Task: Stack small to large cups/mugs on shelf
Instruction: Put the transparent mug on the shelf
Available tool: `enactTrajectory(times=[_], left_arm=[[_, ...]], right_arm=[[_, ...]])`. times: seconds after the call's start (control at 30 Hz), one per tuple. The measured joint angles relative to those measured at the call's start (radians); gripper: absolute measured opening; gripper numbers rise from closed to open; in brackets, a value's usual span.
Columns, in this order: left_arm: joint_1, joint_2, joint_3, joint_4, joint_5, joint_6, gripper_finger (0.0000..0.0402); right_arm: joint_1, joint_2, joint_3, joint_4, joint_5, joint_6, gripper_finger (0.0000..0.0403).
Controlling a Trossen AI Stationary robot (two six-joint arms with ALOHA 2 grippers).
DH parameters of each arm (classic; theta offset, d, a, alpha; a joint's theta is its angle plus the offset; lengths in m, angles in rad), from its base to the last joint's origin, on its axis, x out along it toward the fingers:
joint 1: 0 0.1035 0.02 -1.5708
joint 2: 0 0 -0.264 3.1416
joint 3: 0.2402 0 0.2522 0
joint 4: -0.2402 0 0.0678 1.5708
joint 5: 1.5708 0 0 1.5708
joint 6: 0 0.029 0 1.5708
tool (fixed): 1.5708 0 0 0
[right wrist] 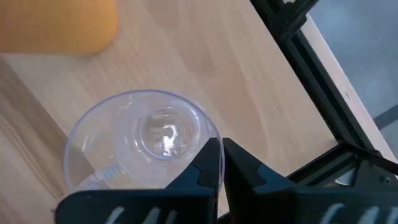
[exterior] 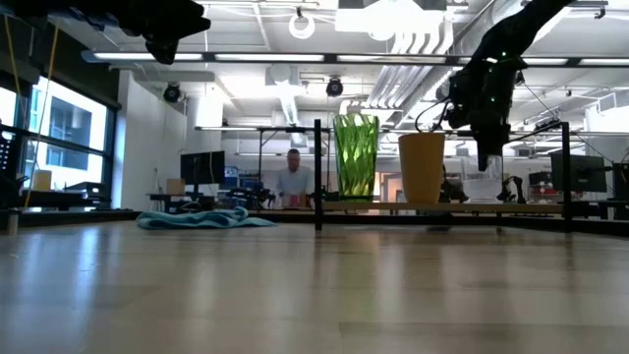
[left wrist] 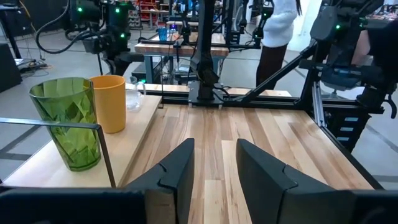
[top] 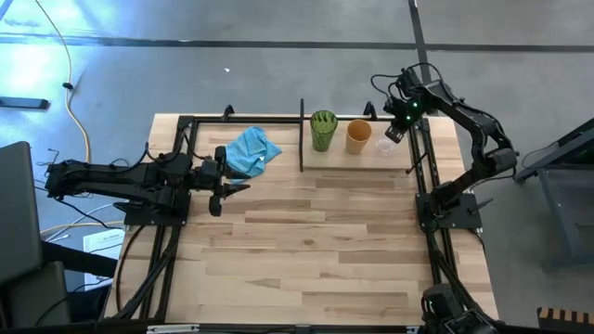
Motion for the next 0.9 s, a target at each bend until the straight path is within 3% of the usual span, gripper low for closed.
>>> enactTrajectory(times=[0.9], left_arm=[[0.0,0.0,0.0,0.006,0.0,-0.001,0.0108]], right_arm=[[0.0,-0.003,0.046,-0.003,-0.016,0.008,0.0]])
